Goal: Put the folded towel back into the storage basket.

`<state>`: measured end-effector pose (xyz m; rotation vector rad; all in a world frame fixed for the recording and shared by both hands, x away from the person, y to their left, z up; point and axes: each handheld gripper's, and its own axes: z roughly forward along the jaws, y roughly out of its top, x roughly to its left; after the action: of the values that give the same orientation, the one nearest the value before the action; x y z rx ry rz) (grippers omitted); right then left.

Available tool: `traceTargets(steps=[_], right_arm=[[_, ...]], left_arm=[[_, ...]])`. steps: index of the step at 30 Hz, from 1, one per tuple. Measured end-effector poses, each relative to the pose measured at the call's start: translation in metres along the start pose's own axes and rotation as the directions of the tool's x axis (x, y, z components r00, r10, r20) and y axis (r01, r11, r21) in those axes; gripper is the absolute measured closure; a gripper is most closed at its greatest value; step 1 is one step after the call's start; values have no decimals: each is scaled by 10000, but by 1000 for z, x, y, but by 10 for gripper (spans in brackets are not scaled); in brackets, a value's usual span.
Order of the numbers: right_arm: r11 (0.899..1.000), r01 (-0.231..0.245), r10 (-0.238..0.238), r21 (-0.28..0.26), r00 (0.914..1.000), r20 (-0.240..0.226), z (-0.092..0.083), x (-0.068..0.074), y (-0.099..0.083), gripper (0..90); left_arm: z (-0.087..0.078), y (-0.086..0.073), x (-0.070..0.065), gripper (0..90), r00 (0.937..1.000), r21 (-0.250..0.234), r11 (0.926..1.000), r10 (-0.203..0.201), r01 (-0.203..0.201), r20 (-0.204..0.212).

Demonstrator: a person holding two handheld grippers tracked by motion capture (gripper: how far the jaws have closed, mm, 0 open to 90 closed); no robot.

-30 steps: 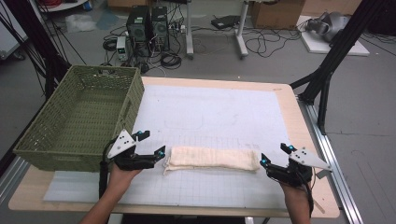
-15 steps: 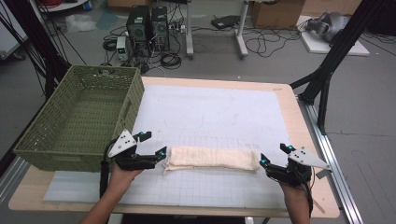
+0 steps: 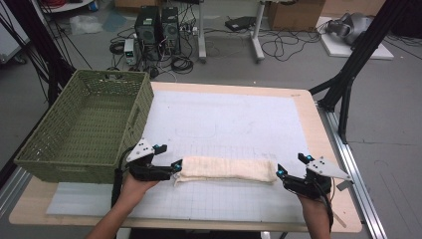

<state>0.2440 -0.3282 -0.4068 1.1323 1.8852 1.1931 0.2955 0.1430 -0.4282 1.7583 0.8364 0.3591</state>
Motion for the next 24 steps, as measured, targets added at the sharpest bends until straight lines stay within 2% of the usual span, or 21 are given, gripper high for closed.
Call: traceTargets(steps=[4, 6, 11, 17, 19, 23, 24], right_arm=[[10000, -66, 66, 31, 10000, -10, 1, 1, -1, 175], [9999, -84, 84, 67, 10000, -15, 1, 1, -1, 175], [9999, -16, 16, 135, 10000, -46, 3, 1, -2, 175], [9997, 33, -31, 260, 9999, -97, 5, 2, -2, 176], [9995, 32, -29, 308, 9999, -108, 6, 2, -3, 175], [9994, 19, -15, 339, 9999, -122, 6, 3, -3, 176], [9994, 18, -14, 340, 9999, -111, 6, 3, -3, 177]], left_arm=[[4, -1, 0, 205, 9999, 331, 9994, -141, 139, 51], [8, -3, 0, 222, 9992, 618, 9973, -400, 396, 45], [14, -5, 0, 241, 9990, 879, 9952, -439, 440, -23], [23, -9, 1, 284, 9988, 1392, 9891, -484, 474, 36], [25, -10, 1, 304, 9985, 1406, 9886, -548, 541, 7], [34, -9, 0, 342, 9976, 1730, 9825, -683, 694, -122], [38, -10, -2, 380, 9976, 2082, 9756, -677, 691, -141]])
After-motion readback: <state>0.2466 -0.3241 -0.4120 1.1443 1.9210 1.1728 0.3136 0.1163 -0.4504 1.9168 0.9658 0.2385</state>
